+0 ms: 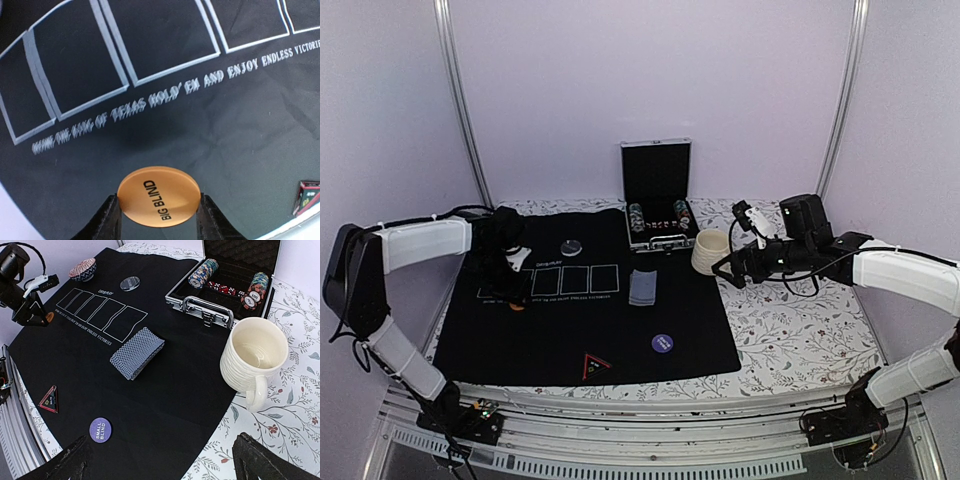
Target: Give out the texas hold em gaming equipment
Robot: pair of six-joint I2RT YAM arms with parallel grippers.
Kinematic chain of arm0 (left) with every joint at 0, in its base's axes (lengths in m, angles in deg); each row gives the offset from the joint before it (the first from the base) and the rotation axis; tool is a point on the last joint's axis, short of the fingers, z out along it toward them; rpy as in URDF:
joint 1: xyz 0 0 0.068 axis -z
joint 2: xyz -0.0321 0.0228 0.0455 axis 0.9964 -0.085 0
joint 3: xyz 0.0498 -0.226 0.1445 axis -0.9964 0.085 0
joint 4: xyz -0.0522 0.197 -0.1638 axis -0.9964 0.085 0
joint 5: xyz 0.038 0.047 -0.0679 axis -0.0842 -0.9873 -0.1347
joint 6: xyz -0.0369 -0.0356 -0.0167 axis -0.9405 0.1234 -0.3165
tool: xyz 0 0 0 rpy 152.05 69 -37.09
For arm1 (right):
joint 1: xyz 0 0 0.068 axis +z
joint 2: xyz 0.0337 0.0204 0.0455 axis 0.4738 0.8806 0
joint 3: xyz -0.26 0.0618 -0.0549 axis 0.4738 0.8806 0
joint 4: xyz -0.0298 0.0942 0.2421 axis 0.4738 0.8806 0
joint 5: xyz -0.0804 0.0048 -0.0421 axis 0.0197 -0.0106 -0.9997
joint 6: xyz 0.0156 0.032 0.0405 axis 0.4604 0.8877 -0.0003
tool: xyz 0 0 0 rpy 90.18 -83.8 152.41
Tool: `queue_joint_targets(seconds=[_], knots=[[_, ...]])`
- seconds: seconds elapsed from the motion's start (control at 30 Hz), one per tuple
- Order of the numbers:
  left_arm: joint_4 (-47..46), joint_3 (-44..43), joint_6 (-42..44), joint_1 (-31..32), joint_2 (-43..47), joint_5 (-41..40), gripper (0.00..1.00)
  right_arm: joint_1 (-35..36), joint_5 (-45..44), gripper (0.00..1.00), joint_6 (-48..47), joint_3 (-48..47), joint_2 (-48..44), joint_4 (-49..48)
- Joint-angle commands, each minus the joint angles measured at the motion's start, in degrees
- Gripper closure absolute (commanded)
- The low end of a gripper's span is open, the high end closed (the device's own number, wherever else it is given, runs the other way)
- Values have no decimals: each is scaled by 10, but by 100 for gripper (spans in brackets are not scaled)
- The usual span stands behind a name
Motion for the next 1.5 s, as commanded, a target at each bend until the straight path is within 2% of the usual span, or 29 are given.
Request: queue_joint_targets(seconds=[0.0,0.1,0.27,0.6,0.8,0.87,0.97,1.07,1.17,1.27,1.37,1.47], knots=[[34,12,-89,3,40,-19,81,3,17,1,9,-16,8,-12],[57,29,-123,6,45,-28,78,3,20,1,12,-23,11,-10],[63,84,-127,5,39,-23,68,3,19,1,14,-25,9,-11],[67,89,-122,-39,8,-25,65,9,26,1,20,-29,7,-7],[76,85,-131,-39,-7,-46,47,10,22,1,18,-28,-2,-1],[79,82,-132,-37,-2,-49,37,10,21,1,17,-28,-4,2],[94,61,-136,-27,29,-87,23,10,22,1,17,-27,-8,4],[95,36,-136,-21,73,-95,17,10,21,1,17,-26,-10,4],[67,-3,-123,31,114,-87,17,11,23,1,19,-27,-12,1],[-41,-12,-100,149,153,-17,17,10,23,1,23,-28,-15,0],[-116,-28,-99,240,109,58,16,11,10,1,32,-30,-21,3],[-106,-93,-77,326,4,58,13,10,-9,1,40,-25,-36,6]])
